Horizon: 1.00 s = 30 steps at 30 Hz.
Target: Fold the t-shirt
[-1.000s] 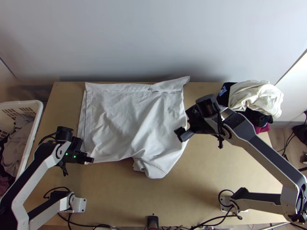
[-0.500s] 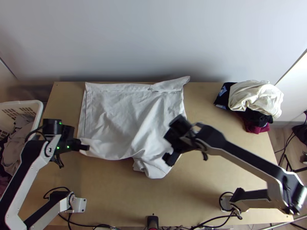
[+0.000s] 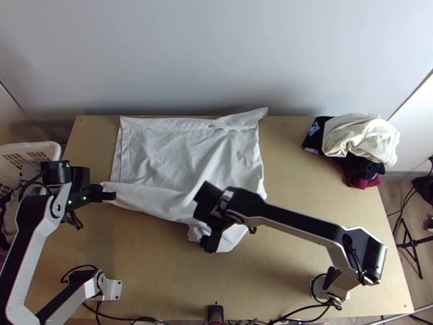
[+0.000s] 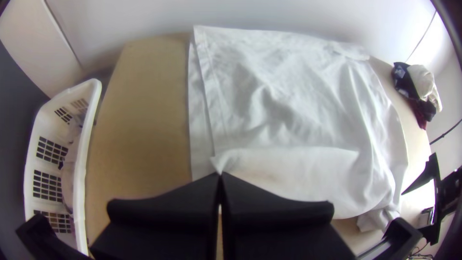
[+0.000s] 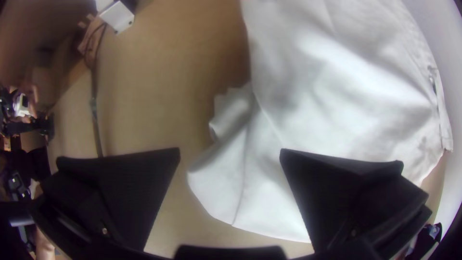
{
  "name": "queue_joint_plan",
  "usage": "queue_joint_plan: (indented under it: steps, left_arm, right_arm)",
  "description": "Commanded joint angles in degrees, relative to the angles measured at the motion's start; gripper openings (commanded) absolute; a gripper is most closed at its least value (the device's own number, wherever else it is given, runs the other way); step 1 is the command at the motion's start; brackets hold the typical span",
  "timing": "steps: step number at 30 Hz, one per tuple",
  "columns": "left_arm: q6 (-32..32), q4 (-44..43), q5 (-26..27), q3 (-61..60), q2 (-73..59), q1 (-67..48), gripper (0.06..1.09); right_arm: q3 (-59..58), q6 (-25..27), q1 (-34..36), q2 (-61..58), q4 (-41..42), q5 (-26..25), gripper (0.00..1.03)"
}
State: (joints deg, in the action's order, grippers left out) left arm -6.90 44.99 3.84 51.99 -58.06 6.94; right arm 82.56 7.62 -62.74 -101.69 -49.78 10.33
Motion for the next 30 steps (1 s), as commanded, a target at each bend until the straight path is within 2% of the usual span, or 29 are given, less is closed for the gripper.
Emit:
queue_joint_plan:
  steps: [1, 12, 18, 21, 28, 30]
  left_arm:
    - [0.04, -0.52, 0.03, -0.48, -0.12, 1.23, 0.09]
    - [0.30, -1.84, 0.03, -2.42, -0.74, 1.59, 0.09]
    - [0.66, -1.84, 0.03, -3.47, -0.47, 1.94, 0.09]
    - [0.66, -1.84, 0.03, -3.56, -0.47, 2.03, 0.09]
    - [0.83, -1.84, 0.12, -3.47, -0.47, 2.03, 0.09]
    - [1.10, -1.84, 0.12, -3.47, -0.56, 2.03, 0.09]
  right_arm:
    - [1.81, 1.70, -3.70, -2.46, 1.00, -0.04, 0.93]
    - [1.72, 9.43, -7.13, -3.87, 4.25, -0.40, 0.93]
    - [0.49, 13.56, -7.92, -5.98, 7.06, -4.61, 0.92]
    - [-1.09, 15.32, -7.40, -6.42, 9.17, -6.90, 0.87]
    - [-5.84, 17.17, -5.81, -5.80, 14.18, -12.00, 0.86]
    - [-6.19, 17.26, -5.81, -5.19, 15.06, -12.70, 0.80]
